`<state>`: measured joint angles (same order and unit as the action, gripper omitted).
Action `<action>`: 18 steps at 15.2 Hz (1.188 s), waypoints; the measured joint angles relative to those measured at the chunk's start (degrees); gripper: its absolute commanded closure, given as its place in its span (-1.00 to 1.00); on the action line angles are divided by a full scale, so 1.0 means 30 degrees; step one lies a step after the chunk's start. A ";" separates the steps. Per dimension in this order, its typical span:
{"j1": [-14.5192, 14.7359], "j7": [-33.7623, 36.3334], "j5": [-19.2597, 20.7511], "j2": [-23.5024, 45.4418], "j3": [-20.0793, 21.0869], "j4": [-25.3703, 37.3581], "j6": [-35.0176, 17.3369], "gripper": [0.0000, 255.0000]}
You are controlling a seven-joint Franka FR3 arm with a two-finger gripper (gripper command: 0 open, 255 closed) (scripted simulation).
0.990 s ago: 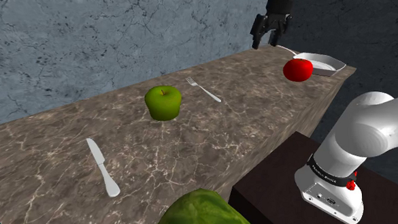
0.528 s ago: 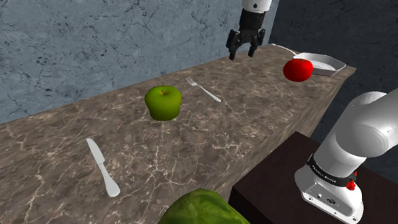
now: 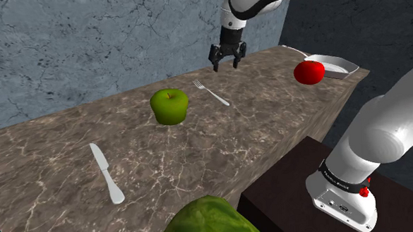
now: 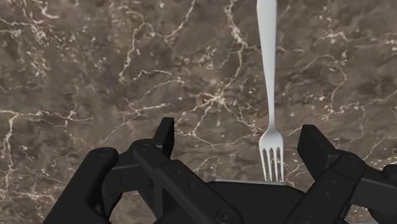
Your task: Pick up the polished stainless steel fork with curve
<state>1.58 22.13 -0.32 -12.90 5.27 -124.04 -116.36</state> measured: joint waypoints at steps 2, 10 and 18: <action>0.0075 0.0523 0.0175 0.1523 0.0252 0.0918 -0.0523 -1.00; 0.0471 0.2215 0.1017 0.6427 0.0756 0.4003 -0.1992 -1.00; 0.0518 0.2416 0.1200 0.7251 0.0745 0.3381 -0.3418 1.00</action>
<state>3.14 29.38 3.28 8.85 7.50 -113.90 -126.62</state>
